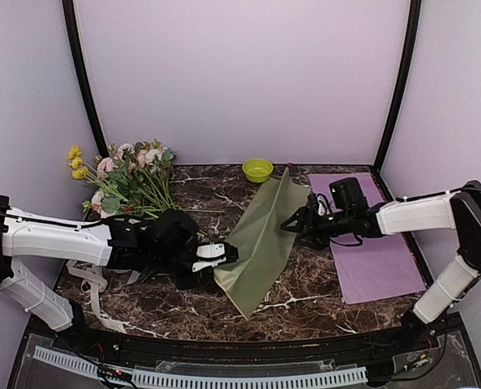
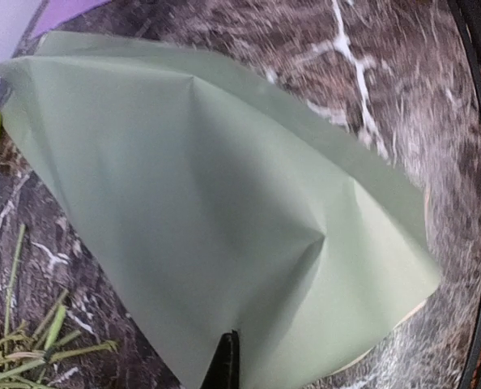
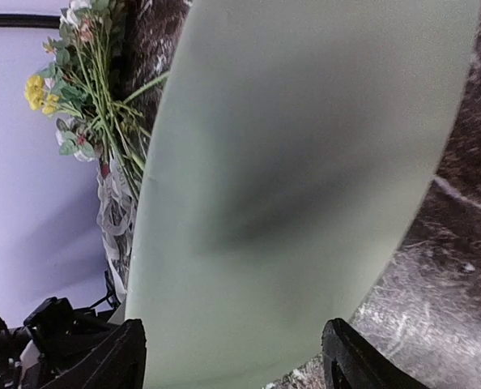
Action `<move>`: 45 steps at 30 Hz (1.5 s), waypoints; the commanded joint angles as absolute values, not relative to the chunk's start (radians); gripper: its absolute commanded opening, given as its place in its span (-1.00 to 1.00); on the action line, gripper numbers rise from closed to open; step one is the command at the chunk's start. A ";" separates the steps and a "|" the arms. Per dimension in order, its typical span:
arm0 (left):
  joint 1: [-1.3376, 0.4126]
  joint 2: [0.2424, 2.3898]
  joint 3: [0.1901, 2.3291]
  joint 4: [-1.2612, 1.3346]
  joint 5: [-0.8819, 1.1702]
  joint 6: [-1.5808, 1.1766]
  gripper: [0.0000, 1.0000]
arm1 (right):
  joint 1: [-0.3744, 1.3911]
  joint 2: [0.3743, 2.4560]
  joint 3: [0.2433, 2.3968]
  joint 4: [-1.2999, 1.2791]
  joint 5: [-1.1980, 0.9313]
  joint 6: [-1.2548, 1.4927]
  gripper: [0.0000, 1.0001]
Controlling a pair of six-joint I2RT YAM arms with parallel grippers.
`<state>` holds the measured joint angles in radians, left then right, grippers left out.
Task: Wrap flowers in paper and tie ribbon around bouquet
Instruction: Unfold the folded wrapping paper at the center of the board.
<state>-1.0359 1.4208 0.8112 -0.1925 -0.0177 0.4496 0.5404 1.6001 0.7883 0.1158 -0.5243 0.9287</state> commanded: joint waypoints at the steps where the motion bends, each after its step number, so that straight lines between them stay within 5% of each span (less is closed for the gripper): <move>1: -1.031 1.399 0.926 -0.232 0.025 0.364 -1.00 | 0.477 1.449 0.765 -0.140 -0.381 0.804 0.51; 16: -1.041 1.437 1.059 -0.280 -0.060 0.215 -1.00 | 0.551 1.225 0.665 -0.264 -0.279 0.819 0.47; 20: -1.044 1.428 1.082 -0.264 -0.096 0.204 -1.00 | 0.553 1.249 0.527 0.112 -0.533 1.036 0.46; 23: -1.047 1.430 1.145 -0.247 -0.113 0.189 -1.00 | 0.553 1.247 0.541 0.163 -0.520 1.064 0.52; 28: -1.049 1.424 1.228 -0.160 -0.165 0.195 -1.00 | 0.552 1.239 0.537 0.280 -0.495 1.190 0.98; 36: -1.049 1.460 1.262 -0.061 -0.142 0.230 -1.00 | 0.554 1.377 0.484 0.851 -0.441 1.528 1.00; 45: -1.049 1.463 1.220 -0.034 -0.138 0.264 -1.00 | 0.543 1.484 0.480 1.158 -0.384 1.679 0.94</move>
